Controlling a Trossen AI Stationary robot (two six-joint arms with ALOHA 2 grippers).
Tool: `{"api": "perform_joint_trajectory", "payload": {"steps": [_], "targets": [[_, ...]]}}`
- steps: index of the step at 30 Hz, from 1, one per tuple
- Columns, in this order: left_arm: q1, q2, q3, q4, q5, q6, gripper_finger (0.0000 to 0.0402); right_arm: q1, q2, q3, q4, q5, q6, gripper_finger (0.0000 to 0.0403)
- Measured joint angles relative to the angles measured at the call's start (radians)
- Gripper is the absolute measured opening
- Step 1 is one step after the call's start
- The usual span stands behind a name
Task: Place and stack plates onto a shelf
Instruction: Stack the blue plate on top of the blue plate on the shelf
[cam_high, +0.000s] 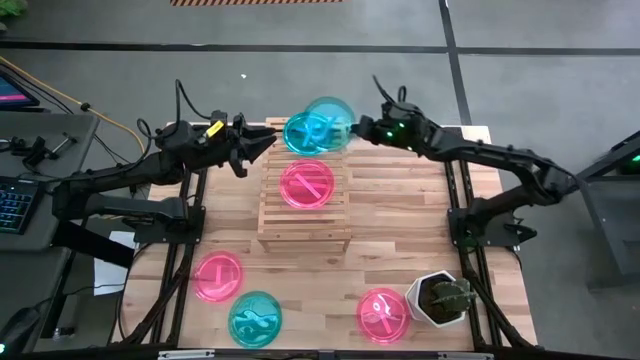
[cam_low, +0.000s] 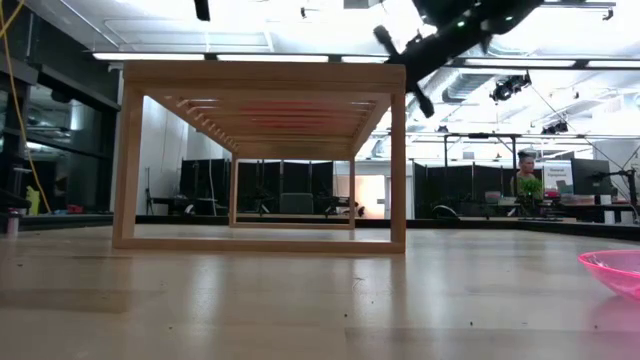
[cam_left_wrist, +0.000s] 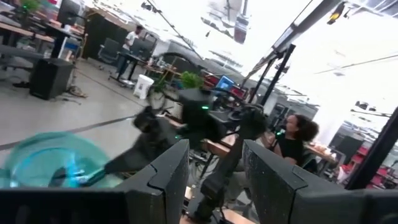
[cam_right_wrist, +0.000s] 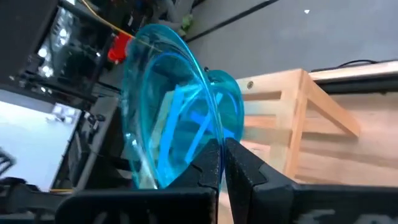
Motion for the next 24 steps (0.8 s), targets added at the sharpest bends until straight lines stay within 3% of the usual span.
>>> {"api": "perform_joint_trajectory", "payload": {"steps": [14, 24], "targets": [[-0.082, 0.025, 0.000, 0.035, -0.007, 0.000, 0.0140, -0.036, 0.259, 0.327, -0.239, -0.032, -0.172, 0.0000], [-0.106, 0.109, 0.000, 0.143, -0.007, 0.016, 0.0140, -0.033, 0.285, 0.346, -0.269, -0.029, -0.193, 0.0000]]}}
